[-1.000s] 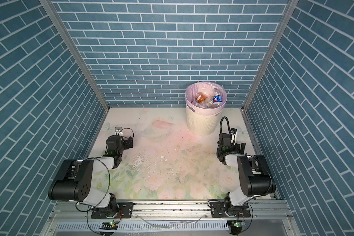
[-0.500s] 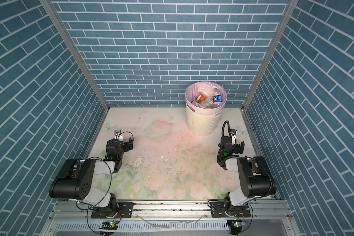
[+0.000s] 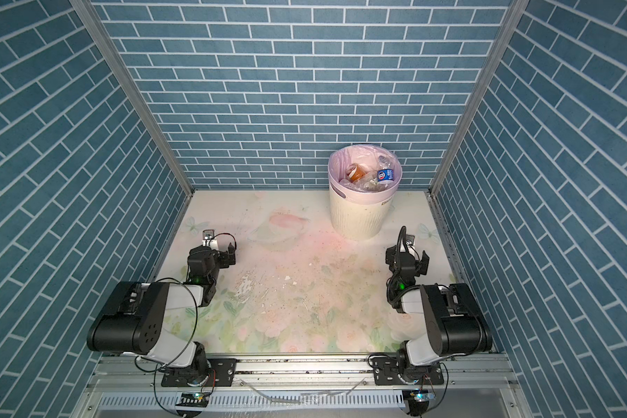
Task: Throw the plastic bottles in the bin
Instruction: Reset both arms
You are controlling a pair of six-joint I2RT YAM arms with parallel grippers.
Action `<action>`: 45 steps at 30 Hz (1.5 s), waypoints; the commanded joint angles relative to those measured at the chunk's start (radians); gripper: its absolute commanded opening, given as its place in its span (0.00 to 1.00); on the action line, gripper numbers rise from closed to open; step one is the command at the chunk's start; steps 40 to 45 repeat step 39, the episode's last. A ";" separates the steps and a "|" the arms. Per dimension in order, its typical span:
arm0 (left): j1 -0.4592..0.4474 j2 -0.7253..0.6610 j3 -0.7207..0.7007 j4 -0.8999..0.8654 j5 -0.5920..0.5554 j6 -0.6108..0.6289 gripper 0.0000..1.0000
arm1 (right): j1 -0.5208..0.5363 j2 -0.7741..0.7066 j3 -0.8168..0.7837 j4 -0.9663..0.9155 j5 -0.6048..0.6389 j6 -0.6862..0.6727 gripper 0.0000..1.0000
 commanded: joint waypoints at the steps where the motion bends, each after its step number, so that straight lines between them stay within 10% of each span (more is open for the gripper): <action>1: -0.005 0.005 0.008 0.012 0.004 0.010 0.99 | -0.022 -0.020 -0.025 0.071 -0.069 -0.018 0.99; 7: -0.005 0.005 0.008 0.012 0.004 0.010 0.99 | -0.018 0.047 -0.129 0.347 -0.138 -0.062 0.99; 12: -0.005 0.006 0.007 0.012 0.004 0.010 0.99 | -0.136 0.029 0.065 -0.089 -0.403 0.012 0.99; 45: -0.005 0.006 0.008 0.012 0.003 0.010 0.99 | -0.160 0.050 0.095 -0.117 -0.435 0.022 0.99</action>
